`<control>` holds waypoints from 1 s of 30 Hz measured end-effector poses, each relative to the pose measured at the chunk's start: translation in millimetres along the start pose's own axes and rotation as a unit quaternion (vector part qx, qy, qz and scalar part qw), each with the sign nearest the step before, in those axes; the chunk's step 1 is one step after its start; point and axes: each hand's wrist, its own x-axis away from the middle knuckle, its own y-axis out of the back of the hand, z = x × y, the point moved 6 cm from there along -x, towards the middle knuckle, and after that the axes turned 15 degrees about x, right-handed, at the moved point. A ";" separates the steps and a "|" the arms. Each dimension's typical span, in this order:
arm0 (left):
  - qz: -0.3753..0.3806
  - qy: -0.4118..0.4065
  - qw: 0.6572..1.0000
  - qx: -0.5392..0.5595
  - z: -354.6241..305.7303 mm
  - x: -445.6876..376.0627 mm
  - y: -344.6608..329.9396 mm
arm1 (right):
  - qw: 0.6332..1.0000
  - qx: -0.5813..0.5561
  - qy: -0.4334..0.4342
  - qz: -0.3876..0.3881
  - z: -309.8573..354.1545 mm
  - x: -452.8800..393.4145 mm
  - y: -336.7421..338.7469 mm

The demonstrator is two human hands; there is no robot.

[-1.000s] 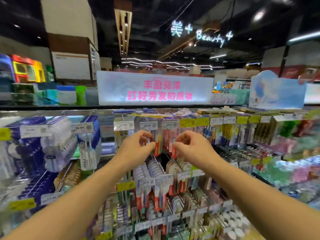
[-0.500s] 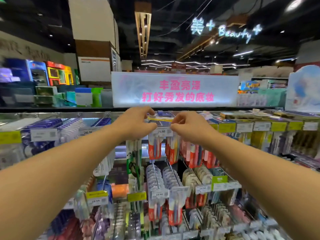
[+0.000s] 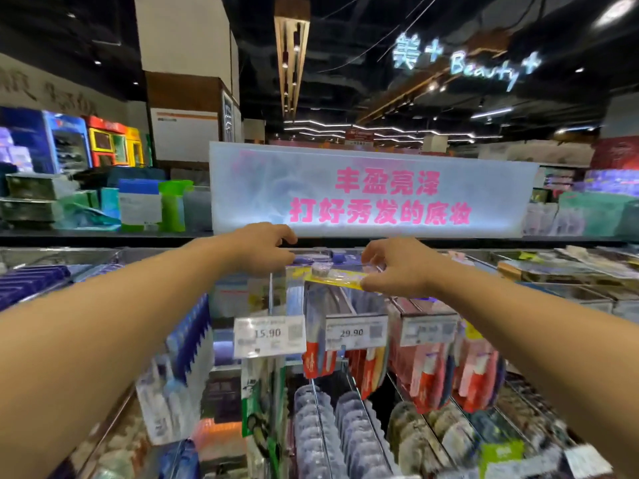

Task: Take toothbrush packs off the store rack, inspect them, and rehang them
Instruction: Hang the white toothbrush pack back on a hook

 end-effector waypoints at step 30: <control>0.002 0.074 0.997 -0.026 11.0 -75.0 -4.3 | 0.974 -0.206 -0.062 -0.062 -50.8 -41.0 -5.0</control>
